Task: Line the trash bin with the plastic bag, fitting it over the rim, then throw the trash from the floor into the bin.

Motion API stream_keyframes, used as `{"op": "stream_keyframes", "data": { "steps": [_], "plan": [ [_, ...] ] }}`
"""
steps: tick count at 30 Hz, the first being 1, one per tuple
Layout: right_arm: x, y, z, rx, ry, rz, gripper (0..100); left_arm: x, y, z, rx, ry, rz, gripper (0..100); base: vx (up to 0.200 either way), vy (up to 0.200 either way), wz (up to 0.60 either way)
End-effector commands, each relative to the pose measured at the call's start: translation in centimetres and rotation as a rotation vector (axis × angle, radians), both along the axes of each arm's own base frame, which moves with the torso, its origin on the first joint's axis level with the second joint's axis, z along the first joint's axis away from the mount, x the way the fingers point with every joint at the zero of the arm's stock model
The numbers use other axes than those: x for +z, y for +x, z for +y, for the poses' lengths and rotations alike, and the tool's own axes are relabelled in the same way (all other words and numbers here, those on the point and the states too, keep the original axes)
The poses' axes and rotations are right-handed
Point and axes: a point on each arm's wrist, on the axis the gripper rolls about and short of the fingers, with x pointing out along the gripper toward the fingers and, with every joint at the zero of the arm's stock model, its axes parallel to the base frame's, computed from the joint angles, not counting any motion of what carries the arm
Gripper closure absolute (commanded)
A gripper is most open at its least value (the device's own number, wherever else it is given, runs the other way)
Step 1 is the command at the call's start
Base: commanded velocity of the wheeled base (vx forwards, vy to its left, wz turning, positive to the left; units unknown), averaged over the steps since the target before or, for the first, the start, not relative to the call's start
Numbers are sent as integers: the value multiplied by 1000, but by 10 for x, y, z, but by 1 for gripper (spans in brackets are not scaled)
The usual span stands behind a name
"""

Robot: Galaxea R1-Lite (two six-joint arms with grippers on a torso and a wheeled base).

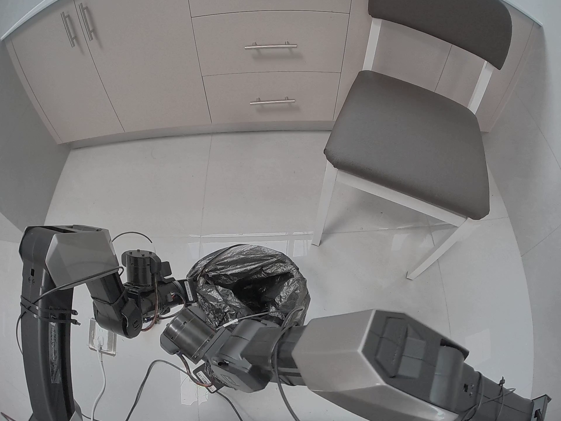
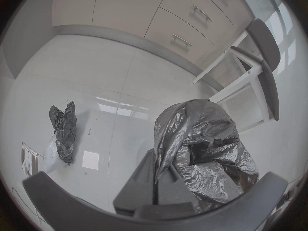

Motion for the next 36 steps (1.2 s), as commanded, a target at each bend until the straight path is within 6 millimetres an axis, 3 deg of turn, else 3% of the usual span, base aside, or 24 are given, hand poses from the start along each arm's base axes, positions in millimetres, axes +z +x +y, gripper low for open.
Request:
{"op": "stream_keyframes", "data": {
  "steps": [1, 2, 6, 16, 17, 30, 36],
  "plan": [
    [60, 1, -8, -26, 70, -33, 100, -11, 2, 0, -17, 34, 2, 100, 0, 0, 0],
    [75, 3, -14, -40, 78, -43, 100, -13, 3, 0, -32, 57, -6, 100, 0, 0, 0],
    [100, 10, -25, -86, 86, -91, 100, -16, 8, -1, -44, 93, -33, 100, 0, 0, 0],
    [108, 20, -39, -139, 35, -113, 100, -2, 11, -2, -7, 96, -38, 100, 0, 0, 0],
    [108, 20, -39, -139, 35, -113, 100, -1, 12, -2, -6, 96, -41, 0, 0, 0, 0],
    [112, 25, -43, -156, 47, -119, 100, 5, 9, -4, -12, 94, -53, 0, 0, 0, 0],
    [117, 23, -43, -162, 63, -121, 100, 19, -1, -4, -16, 93, -60, 0, 0, 0, 0]
  ]
}}
